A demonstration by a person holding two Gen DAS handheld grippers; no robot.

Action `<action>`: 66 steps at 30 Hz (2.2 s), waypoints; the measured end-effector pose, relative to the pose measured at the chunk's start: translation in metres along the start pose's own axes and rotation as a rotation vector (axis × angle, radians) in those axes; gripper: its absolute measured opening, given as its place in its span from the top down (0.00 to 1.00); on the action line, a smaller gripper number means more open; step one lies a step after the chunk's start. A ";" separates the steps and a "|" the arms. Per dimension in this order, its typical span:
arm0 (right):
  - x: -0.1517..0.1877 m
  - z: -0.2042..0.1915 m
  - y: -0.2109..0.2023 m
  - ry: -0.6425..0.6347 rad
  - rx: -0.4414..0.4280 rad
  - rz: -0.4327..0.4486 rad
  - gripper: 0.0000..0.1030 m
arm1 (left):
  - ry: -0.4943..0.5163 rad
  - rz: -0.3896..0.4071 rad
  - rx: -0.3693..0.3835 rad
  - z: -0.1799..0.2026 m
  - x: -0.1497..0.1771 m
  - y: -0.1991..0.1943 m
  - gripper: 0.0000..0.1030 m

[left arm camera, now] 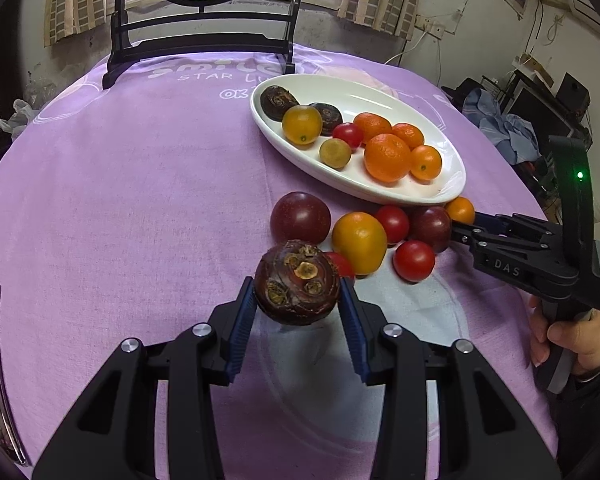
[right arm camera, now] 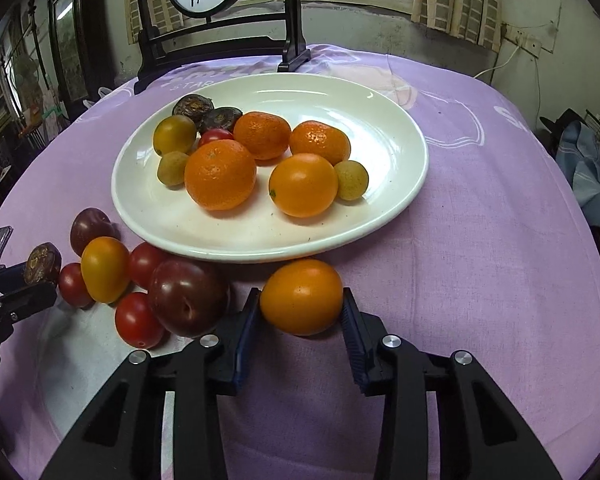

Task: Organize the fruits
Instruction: 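Grasp a dark brown fruit with the left gripper while the right gripper grasps an orange, then move both held fruits over the white plate and open both grippers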

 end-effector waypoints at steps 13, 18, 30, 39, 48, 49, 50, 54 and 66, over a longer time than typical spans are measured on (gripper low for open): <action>0.024 -0.004 -0.038 0.048 -0.001 0.046 0.61 | -0.003 0.015 -0.004 -0.001 -0.001 0.000 0.60; 0.029 -0.006 -0.064 0.034 -0.002 0.099 0.61 | -0.031 -0.016 0.031 0.002 -0.003 -0.004 0.60; -0.033 0.010 -0.092 -0.018 -0.015 0.238 0.62 | 0.078 0.063 0.050 0.077 -0.074 -0.019 0.60; -0.079 0.027 -0.020 -0.003 -0.020 0.173 0.61 | 0.048 -0.009 -0.016 0.096 -0.125 0.062 0.60; -0.089 0.030 0.015 -0.027 0.000 0.152 0.44 | 0.042 -0.039 -0.048 0.100 -0.146 0.110 0.50; -0.089 0.028 0.015 -0.037 0.012 0.159 0.41 | 0.035 -0.029 -0.042 0.102 -0.148 0.109 0.40; -0.088 0.026 0.013 -0.049 0.020 0.161 0.41 | 0.024 -0.020 -0.032 0.102 -0.150 0.106 0.37; -0.084 0.018 0.003 -0.079 0.035 0.171 0.41 | 0.007 0.028 -0.010 0.103 -0.149 0.084 0.25; -0.045 0.011 -0.049 -0.001 0.024 0.216 0.29 | -0.062 0.109 -0.026 0.058 -0.104 0.009 0.13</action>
Point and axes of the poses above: each gripper's, at about its wrist camera, not at the fingertips, and y roughly the way its jaws point, z to its right, x to its underside, the point moved 6 cm from there along y, roughly the way its jaws point, and after that the axes turned 14 degrees about -y, right-handed, at the moved point
